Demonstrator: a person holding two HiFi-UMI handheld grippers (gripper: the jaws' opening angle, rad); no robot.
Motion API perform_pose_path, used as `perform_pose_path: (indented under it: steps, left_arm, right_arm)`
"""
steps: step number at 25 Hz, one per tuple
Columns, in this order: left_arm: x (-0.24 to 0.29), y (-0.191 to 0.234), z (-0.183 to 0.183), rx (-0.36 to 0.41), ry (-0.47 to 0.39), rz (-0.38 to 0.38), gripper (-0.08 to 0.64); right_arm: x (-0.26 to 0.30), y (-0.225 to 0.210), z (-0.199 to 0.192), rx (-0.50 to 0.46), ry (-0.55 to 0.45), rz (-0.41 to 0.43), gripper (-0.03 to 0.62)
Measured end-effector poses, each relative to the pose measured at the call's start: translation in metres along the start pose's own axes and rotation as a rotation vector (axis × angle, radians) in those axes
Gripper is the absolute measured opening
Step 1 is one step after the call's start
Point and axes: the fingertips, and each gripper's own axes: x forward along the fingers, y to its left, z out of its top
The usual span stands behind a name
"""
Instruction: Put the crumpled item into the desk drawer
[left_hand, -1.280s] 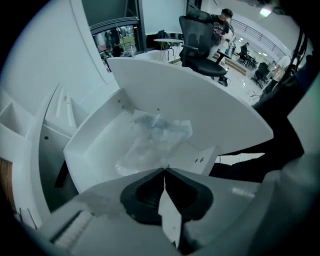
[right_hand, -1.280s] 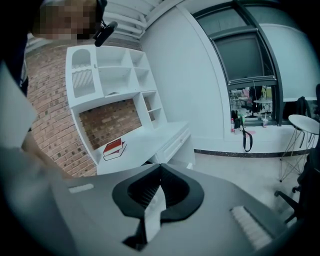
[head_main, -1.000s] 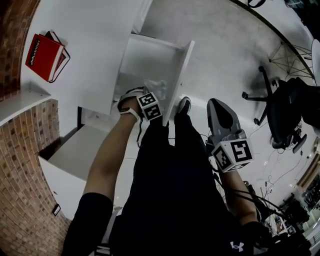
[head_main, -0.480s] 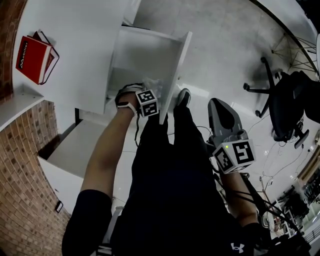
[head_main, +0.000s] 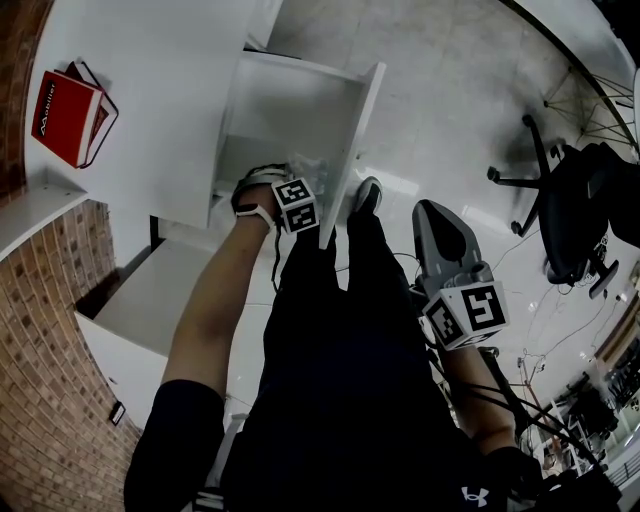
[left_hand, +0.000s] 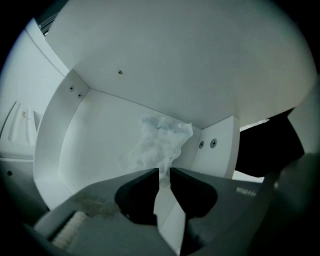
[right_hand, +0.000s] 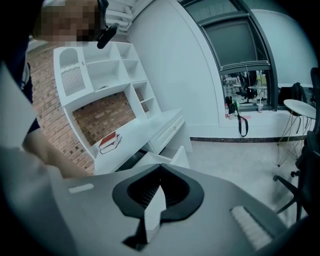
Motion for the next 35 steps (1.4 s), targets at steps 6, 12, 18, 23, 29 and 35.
perform_pose_path:
  steps: [6,12,18,23,29,35]
  left_arm:
    - [-0.024,0.014,-0.004,-0.081,-0.041,0.076,0.087]
    - [-0.077,0.033,-0.003,-0.164,-0.131,0.234,0.087]
    - [-0.151,0.043,0.006,-0.227,-0.265,0.392,0.087]
    - [-0.240,0.053,0.011,-0.351,-0.458,0.517,0.087]
    - [-0.345,0.059,-0.005,-0.527,-0.667,0.655,0.087]
    - [-0.446,0.055,-0.023,-0.702,-0.896,0.763,0.087]
  right_arm:
    - [-0.002,0.009,0.007,-0.021,-0.017,0.025,0.003]
    - [-0.003,0.020,0.019,-0.059,-0.040,0.055,0.003]
    - [-0.008,0.035,0.035,-0.102,-0.081,0.084,0.003]
    - [-0.015,0.049,0.048,-0.138,-0.113,0.109,0.003]
    - [-0.024,0.068,0.073,-0.181,-0.177,0.141,0.003]
    - [-0.038,0.086,0.097,-0.216,-0.234,0.161,0.003]
